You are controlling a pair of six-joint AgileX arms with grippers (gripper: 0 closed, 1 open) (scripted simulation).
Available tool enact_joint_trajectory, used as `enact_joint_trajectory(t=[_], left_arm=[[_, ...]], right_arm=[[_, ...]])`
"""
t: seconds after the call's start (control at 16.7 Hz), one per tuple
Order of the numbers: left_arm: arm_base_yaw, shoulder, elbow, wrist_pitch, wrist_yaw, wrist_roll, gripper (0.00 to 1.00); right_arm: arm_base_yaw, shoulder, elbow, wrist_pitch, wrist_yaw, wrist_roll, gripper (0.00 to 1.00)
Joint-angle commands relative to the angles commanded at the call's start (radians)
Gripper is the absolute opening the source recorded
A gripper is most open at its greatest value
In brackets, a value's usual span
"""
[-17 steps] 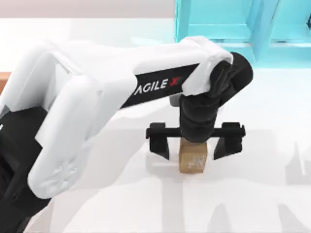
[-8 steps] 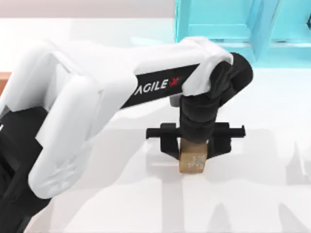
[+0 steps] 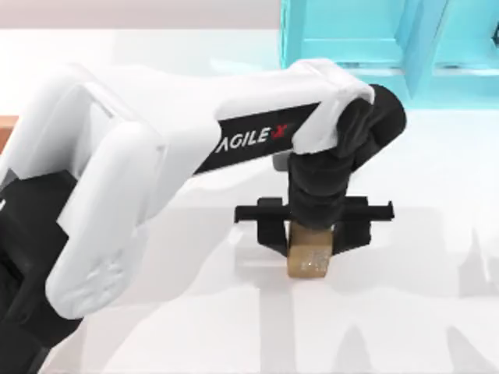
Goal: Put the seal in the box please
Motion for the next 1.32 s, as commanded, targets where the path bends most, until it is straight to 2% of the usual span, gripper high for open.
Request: enact_joint_trajectory(t=[0.36, 0.84, 1.2, 1.32], left_arm=[[-0.02, -0.009, 0.041, -0.038, 0.009, 0.021, 0.0], [-0.005, -0.014, 0.352, -0.368, 0.002, 0.002, 0.0], [-0.005, -0.016, 0.367, -0.383, 0.0, 0.003, 0.0], [0.026, -0.031, 0.348, -0.382, 0.0, 0.034, 0.0]], right_arm=[[0.0, 0.0, 0.0, 0.0, 0.0, 0.0, 1.0], [0.0, 0.0, 0.0, 0.0, 0.0, 0.0, 1.0], [0.0, 0.0, 0.0, 0.0, 0.0, 0.0, 1.0], [0.0, 0.0, 0.0, 0.0, 0.0, 0.0, 1.0]])
